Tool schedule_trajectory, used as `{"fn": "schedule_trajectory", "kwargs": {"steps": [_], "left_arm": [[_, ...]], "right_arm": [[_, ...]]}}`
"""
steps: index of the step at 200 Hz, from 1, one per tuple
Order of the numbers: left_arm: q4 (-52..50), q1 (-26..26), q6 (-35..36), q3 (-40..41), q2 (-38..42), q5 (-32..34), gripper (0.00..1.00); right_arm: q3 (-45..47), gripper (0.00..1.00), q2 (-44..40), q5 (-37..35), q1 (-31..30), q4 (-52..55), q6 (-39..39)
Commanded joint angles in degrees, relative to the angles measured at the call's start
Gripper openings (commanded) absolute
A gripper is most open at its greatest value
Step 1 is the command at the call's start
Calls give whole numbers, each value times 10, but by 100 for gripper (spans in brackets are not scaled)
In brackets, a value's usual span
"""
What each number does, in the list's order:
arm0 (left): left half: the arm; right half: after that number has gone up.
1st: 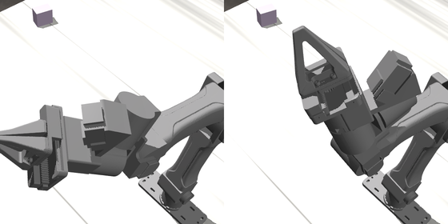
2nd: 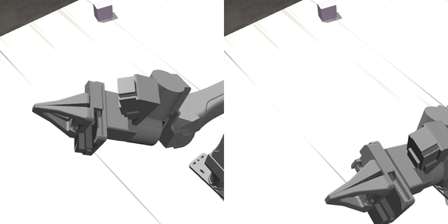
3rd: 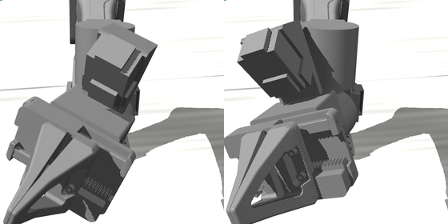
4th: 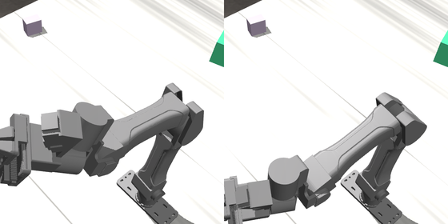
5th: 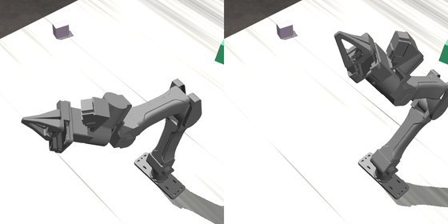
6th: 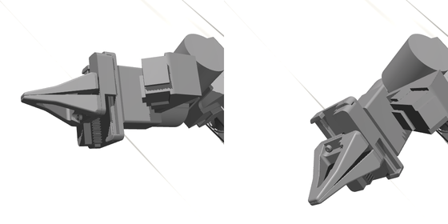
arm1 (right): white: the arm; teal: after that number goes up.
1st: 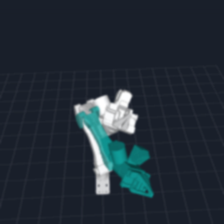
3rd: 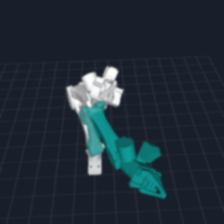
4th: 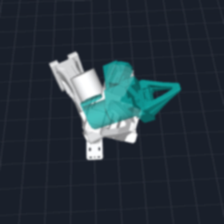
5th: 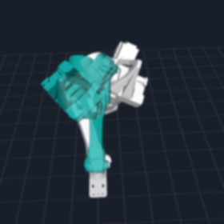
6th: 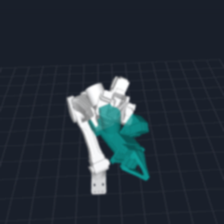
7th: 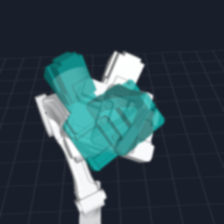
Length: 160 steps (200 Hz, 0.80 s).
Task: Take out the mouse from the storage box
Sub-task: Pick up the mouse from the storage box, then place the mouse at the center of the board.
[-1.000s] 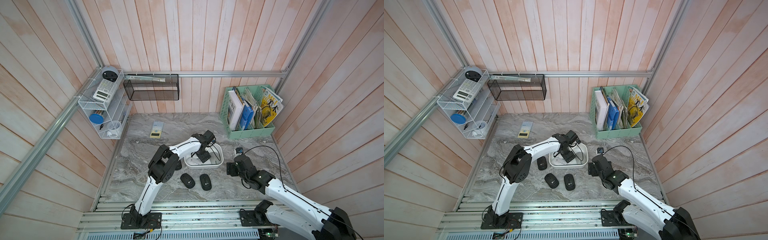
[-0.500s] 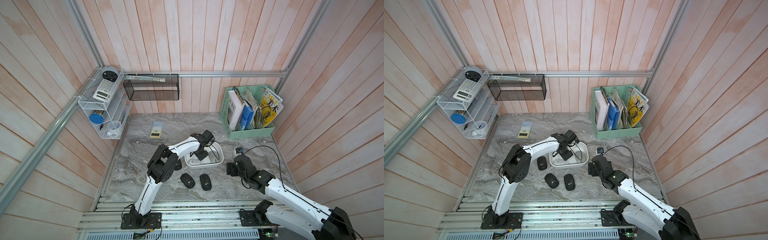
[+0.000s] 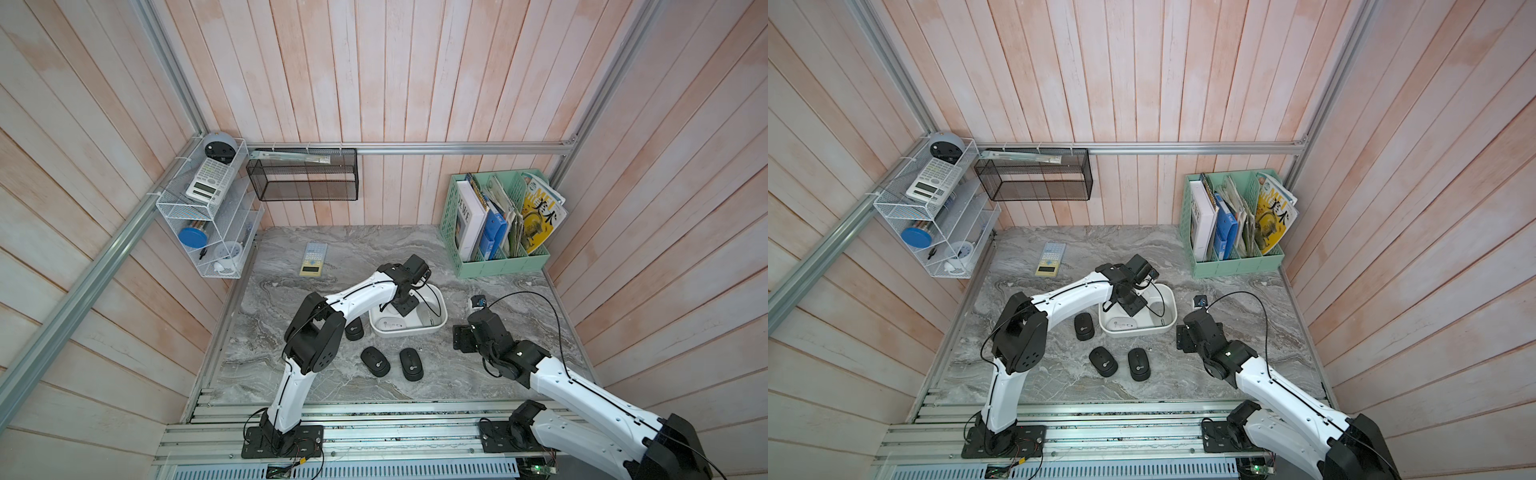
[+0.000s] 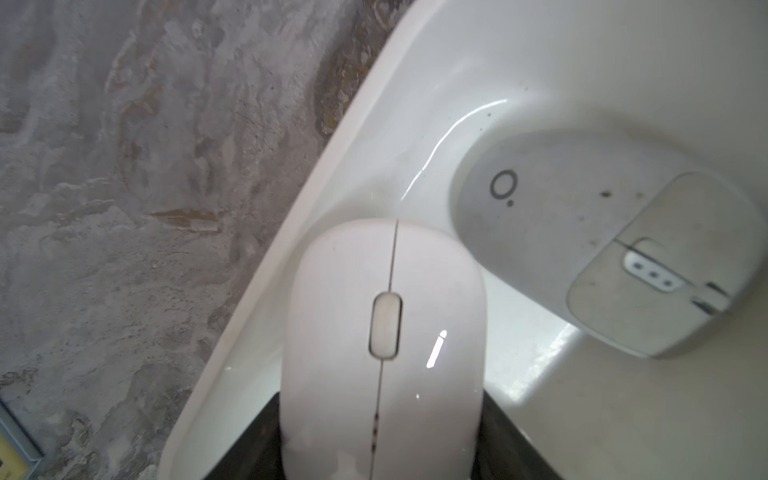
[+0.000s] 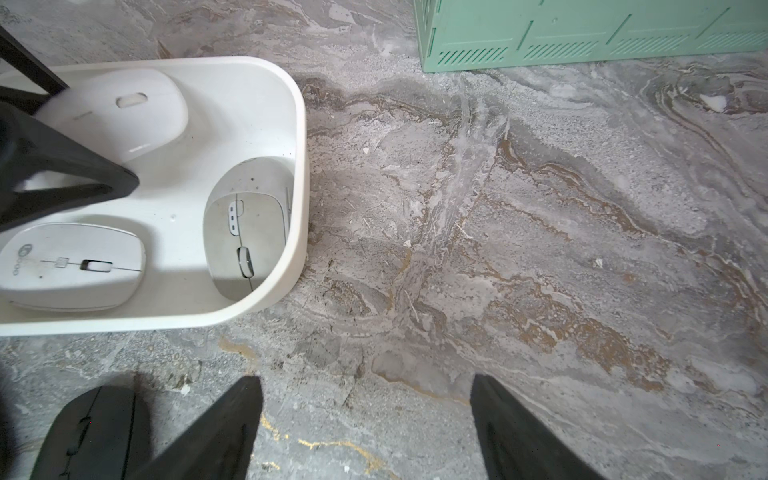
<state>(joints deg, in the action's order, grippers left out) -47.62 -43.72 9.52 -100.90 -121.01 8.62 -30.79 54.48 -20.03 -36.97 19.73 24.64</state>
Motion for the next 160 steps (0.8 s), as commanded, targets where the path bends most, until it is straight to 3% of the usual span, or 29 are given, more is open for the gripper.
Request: {"fn": "schedule_trajectory", "kwargs": {"steps": [1,50,160], "left_arm": [[-9,1,-24,3,36,-7,46],[-10,37,-84,32,78,-2,45],[4,243,-276,169,158,-8,46]], "right_arm": [[1,86,-2,-7,2,2,5],[2,86,-3,-8,3,4,6],[1,85,1,-10,3,3,8]]}}
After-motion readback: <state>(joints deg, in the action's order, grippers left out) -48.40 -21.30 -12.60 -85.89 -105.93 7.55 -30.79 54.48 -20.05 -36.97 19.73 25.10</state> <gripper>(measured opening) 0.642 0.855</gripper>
